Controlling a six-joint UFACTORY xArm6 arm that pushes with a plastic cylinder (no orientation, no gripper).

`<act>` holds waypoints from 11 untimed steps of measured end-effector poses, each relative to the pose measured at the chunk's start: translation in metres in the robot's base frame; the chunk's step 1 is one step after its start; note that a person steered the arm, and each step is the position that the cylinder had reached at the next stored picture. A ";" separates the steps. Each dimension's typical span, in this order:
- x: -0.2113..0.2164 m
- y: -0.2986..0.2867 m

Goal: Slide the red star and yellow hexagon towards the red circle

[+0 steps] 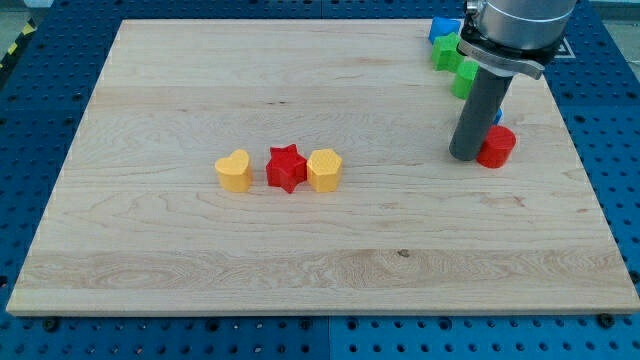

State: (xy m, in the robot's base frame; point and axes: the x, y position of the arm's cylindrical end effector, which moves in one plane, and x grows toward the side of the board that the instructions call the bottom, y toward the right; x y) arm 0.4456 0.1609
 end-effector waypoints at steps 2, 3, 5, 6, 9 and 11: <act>0.000 -0.081; -0.004 -0.130; -0.012 -0.253; 0.013 -0.325; 0.019 -0.288; 0.022 -0.234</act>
State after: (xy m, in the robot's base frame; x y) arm 0.4680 -0.0734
